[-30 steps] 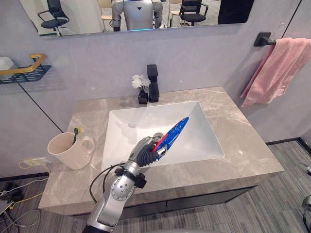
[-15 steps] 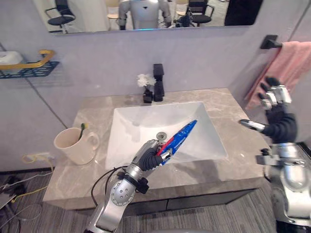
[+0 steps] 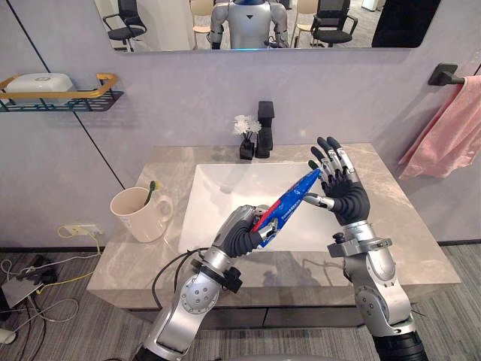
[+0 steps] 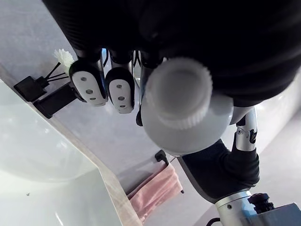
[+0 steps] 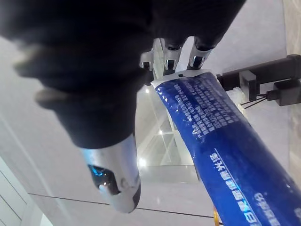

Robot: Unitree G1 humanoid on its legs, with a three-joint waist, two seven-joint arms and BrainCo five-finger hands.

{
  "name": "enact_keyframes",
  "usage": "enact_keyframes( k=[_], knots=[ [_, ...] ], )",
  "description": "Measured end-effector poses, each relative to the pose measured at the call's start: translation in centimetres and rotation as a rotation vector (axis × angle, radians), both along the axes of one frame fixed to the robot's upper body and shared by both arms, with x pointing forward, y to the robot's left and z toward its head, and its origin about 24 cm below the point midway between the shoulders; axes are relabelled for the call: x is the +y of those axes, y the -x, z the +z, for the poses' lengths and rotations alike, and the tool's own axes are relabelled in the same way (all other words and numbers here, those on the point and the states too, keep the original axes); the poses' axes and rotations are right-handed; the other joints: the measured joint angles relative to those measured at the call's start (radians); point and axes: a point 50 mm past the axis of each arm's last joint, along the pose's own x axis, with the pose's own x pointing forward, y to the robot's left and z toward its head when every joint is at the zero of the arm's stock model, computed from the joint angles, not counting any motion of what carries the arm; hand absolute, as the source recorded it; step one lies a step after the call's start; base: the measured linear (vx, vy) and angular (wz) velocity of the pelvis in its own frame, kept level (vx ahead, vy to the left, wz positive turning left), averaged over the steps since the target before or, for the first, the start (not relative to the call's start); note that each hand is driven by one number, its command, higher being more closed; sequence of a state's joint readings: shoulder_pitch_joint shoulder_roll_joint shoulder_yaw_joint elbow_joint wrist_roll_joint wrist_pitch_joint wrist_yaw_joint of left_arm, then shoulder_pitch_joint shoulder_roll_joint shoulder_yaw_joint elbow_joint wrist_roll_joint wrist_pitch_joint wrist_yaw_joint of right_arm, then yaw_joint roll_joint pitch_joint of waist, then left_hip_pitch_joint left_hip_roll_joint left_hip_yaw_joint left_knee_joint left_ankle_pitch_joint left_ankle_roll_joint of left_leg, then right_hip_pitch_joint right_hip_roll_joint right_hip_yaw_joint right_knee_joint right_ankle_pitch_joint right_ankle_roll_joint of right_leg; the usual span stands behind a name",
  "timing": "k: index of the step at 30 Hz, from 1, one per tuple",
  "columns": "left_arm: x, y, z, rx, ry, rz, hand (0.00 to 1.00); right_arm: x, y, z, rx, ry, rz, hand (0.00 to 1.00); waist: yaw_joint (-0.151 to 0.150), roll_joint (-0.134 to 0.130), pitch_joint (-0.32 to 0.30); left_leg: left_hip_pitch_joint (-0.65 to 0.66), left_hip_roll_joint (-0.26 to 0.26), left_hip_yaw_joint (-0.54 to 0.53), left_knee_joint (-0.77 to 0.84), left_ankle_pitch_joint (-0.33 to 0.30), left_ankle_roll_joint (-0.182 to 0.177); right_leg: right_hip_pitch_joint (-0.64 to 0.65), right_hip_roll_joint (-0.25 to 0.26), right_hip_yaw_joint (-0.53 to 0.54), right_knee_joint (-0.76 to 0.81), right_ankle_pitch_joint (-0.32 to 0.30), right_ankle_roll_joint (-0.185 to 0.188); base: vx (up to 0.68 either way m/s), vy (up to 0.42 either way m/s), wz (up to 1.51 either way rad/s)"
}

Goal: Organize washtable

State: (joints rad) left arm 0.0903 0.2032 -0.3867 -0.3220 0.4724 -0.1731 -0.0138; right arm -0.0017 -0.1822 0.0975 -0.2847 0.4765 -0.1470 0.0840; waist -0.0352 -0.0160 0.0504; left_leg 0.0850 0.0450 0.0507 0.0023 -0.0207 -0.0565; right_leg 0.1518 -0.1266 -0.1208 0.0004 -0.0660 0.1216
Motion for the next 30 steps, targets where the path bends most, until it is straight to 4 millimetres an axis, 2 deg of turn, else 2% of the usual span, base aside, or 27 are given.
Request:
enact_keyframes(
  k=[8,22,30],
  knots=[
    [0.1,0.2,1.6,-0.073,0.055,0.030,1.00,1.2,0.0,-1.0,0.051,-0.055,0.012,0.00,0.001,-0.002,0.001,0.013,0.000,-0.009,-0.038,0.020,-0.002,0.002,0.002,-0.011,-0.004,0.000,0.000,-0.01,-0.008,0.03],
    [0.9,0.1,1.5,-0.077,0.094,0.106,1.00,1.5,0.5,-2.0,0.105,-0.161,0.003,0.00,0.005,-0.013,0.008,0.019,0.000,-0.010,-0.048,0.025,-0.002,0.003,0.002,-0.012,-0.006,0.000,0.000,0.00,0.000,0.00],
    [0.8,0.2,1.5,-0.075,0.095,0.099,1.00,4.2,0.8,-2.9,0.151,-0.192,0.146,0.00,0.019,-0.029,0.017,0.029,-0.002,-0.014,-0.074,0.041,-0.001,0.003,0.001,-0.017,-0.006,0.000,0.000,0.00,0.000,0.00]
  ],
)
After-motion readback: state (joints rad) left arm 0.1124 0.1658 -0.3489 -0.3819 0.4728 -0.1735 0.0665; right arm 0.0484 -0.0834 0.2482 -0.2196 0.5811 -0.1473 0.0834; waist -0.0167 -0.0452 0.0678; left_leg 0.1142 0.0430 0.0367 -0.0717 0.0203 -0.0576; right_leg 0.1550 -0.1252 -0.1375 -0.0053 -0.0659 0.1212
